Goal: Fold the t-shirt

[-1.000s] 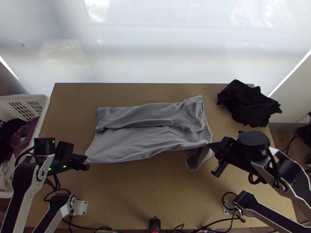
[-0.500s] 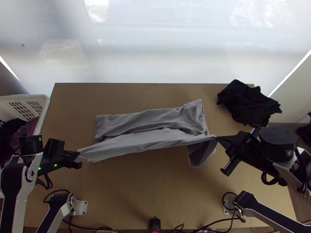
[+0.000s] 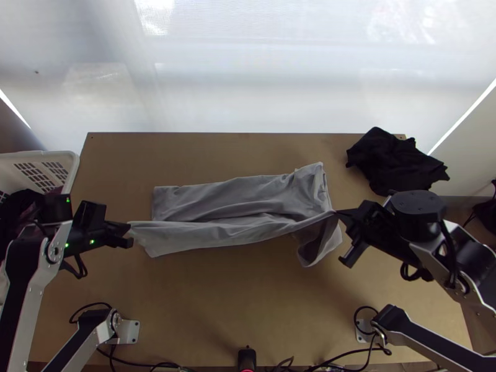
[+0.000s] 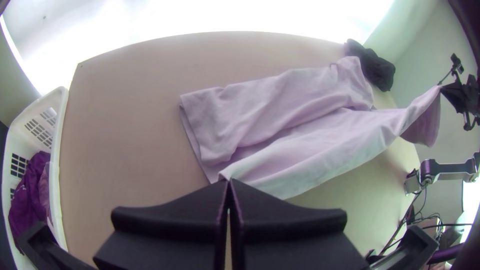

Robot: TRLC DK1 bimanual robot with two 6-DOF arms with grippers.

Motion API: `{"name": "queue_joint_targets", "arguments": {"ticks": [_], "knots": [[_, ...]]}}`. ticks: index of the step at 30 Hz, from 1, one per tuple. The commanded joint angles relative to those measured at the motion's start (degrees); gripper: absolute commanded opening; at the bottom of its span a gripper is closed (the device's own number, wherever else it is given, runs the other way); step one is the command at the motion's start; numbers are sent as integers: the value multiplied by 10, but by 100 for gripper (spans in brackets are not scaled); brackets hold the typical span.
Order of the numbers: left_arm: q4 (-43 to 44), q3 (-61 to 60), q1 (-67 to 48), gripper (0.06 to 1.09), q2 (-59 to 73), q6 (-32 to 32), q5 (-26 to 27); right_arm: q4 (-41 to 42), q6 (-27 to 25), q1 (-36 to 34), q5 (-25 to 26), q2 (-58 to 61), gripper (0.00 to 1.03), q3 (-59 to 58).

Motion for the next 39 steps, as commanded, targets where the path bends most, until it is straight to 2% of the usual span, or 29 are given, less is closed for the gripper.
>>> {"name": "queue_joint_targets", "arguments": {"ticks": [1,8,22,39], "knots": [[68,42,-14,9,98,-11,2,71,-45,-51,-14,43,3,-51],[101,104,-17,9,210,-10,0,152,-76,-130,-72,123,3,-50],[156,144,-31,9,338,-11,-16,261,-93,-222,-114,298,3,-1],[185,183,-33,9,426,-11,-26,287,-97,-231,-114,477,3,115]]}}
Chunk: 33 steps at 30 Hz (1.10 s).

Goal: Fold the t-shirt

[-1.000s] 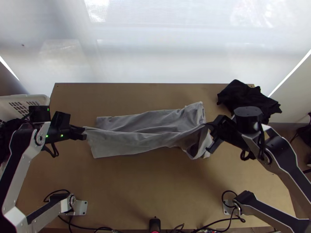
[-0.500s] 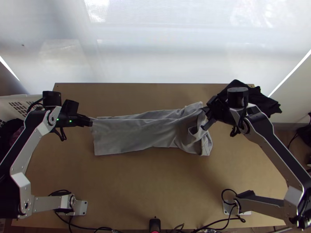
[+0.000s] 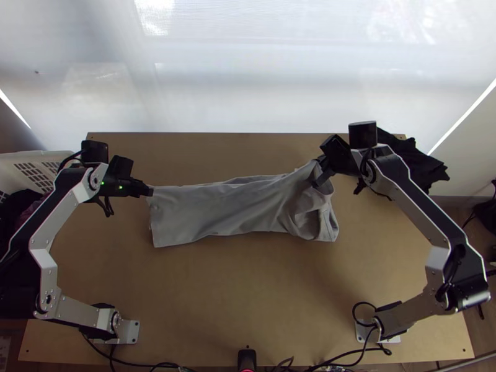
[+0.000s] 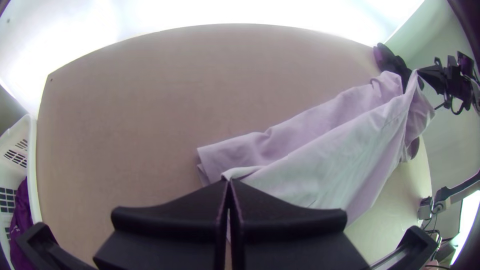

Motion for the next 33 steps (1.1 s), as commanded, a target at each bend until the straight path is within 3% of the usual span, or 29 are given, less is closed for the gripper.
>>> {"name": "queue_joint_targets", "arguments": {"ticks": [1,17,31,32,33], "knots": [[7,27,-2,9,41,1,-4,10,-2,-4,0,76,3,50],[29,52,-1,9,108,3,-13,11,-19,-17,0,212,3,159],[36,116,-22,10,183,0,-19,5,-13,-27,0,222,3,128],[36,118,-23,14,189,-3,-19,5,-13,-27,0,222,8,125],[37,119,-24,20,194,-6,-19,5,-12,-27,0,222,21,121]]}}
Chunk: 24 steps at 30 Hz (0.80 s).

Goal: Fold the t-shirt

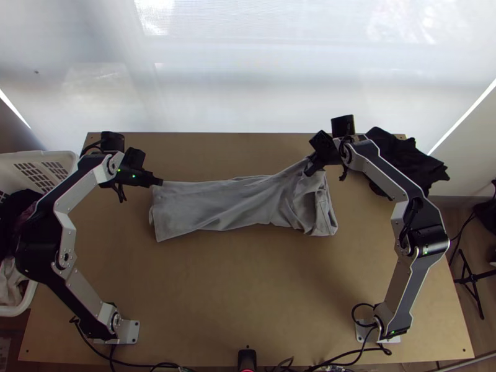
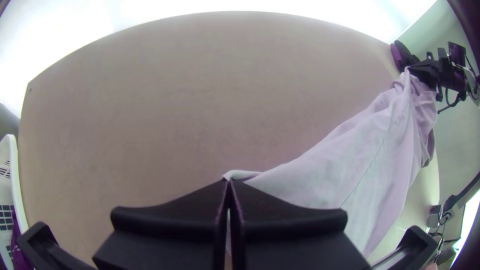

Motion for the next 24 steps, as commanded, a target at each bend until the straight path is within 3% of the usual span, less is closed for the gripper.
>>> {"name": "queue_joint_targets", "arguments": {"ticks": [1,3,4,5,6,10,18,24], "knots": [[4,20,-9,27,38,-14,1,-4,6,-1,0,4,34,-17],[4,20,-9,59,41,-29,1,-5,17,-1,0,-1,59,-17],[1,20,-9,76,39,-32,1,-5,22,-1,0,-6,78,-15],[-5,20,-9,86,34,-34,1,-6,27,-1,0,-13,97,-14],[-16,20,-9,94,24,-35,1,-7,30,-1,0,-24,99,-12],[-53,11,-2,102,-35,-37,1,-24,43,-4,0,-73,99,18],[-150,-37,39,103,-107,-46,2,-162,78,19,-41,-108,99,146],[-145,-75,29,103,-115,-43,5,-181,78,81,-45,-126,99,83]]}}
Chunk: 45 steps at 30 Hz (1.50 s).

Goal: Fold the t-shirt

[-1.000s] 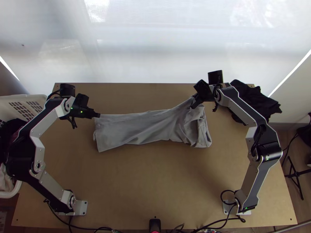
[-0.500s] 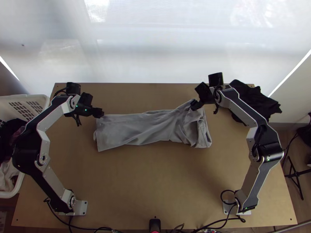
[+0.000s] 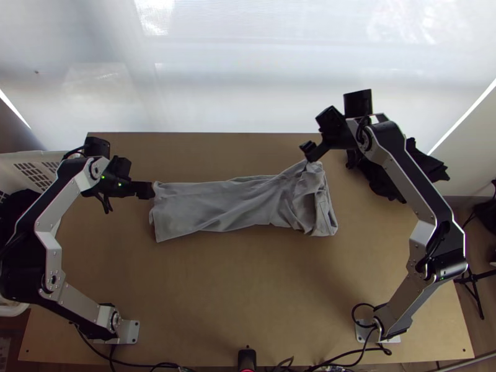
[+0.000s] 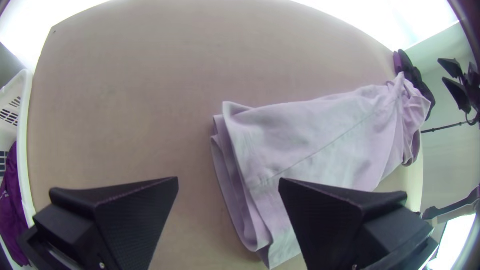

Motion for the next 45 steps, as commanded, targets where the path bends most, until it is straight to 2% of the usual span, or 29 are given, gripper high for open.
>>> {"name": "queue_joint_targets", "arguments": {"ticks": [1,18,41,44,45], "knots": [[-16,-37,-6,103,-19,-2,2,-37,9,54,-10,-22,99,-36],[9,-30,-36,103,29,-19,-1,90,9,100,-8,0,99,-254],[14,-10,-75,103,96,-28,-30,116,21,87,-5,38,98,-241],[15,-10,-75,100,99,-28,-30,116,21,87,-5,37,98,-239],[17,-10,-76,96,100,-28,-30,116,21,87,-5,37,98,-239]]}}
